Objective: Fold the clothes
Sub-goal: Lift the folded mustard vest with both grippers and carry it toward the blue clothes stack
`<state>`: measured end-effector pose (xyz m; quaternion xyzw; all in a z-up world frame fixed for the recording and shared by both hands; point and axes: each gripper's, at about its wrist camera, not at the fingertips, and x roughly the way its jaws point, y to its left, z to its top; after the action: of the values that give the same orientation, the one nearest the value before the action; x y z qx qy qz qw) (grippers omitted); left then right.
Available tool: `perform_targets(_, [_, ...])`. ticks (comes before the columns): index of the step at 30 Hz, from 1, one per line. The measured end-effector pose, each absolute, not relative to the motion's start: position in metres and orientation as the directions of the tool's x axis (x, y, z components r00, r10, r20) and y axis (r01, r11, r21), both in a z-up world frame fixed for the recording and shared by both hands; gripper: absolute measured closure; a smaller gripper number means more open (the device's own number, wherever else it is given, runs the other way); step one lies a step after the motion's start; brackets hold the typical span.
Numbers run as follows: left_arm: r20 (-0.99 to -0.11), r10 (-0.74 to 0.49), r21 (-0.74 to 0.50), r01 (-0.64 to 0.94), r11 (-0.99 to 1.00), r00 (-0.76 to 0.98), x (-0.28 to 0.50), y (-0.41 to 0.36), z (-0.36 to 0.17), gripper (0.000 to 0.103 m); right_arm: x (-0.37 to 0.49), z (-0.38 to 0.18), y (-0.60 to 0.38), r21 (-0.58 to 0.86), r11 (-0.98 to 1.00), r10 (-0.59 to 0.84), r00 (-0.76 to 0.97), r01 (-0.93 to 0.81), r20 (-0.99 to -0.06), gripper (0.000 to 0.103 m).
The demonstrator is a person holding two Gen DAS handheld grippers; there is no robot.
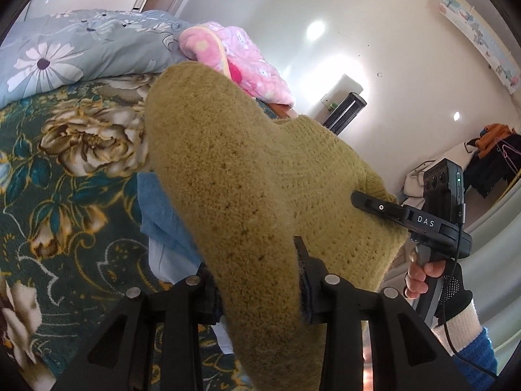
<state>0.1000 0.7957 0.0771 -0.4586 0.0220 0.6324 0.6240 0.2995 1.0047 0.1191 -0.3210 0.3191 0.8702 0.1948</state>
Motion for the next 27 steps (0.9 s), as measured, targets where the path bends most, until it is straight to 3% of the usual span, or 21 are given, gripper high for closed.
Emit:
perform_targets(5, [-0.574,0.798,-0.533,-0.823,-0.194,0.183,0.108,0.790,0.098,0.068,0.303,0.133,1.000,0.424,-0.726,0.156,-0.729,-0.542,-0.666,0.071])
perform_targets(9, [-0.498,0.842,-0.550,-0.826,-0.122,0.207,0.115,0.787,0.119,0.069,0.304,0.150,1.000,0.393,-0.750,0.175,-0.732,-0.532,-0.658,0.071])
perform_targets(12, [-0.503,0.840,-0.536,-0.836,-0.118,0.204,0.119,0.790,0.117,0.068,0.304,0.151,1.004,0.388,-0.748,0.184,-0.730,-0.539,-0.658,0.071])
perform_targets(16, [-0.582,0.791,-0.526,-0.829,-0.189,0.188,0.109,0.797,0.087,0.068,0.303,0.129,1.008,0.406,-0.726,0.162,-0.712,-0.555,-0.683,0.071])
perform_targets(21, [-0.596,0.780,-0.525,-0.828,-0.198,0.191,0.107,0.797,0.082,0.065,0.304,0.119,1.008,0.443,-0.706,0.155,-0.731,-0.553,-0.665,0.070])
perform_targets(24, [-0.597,0.778,-0.526,-0.828,-0.194,0.198,0.108,0.796,0.085,0.060,0.307,0.122,1.009,0.460,-0.693,0.160,-0.741,-0.555,-0.652,0.064])
perform_targets(27, [-0.608,0.771,-0.519,-0.830,-0.205,0.190,0.109,0.796,0.092,0.041,0.311,0.128,1.005,0.461,-0.686,0.178,-0.744,-0.563,-0.644,0.056])
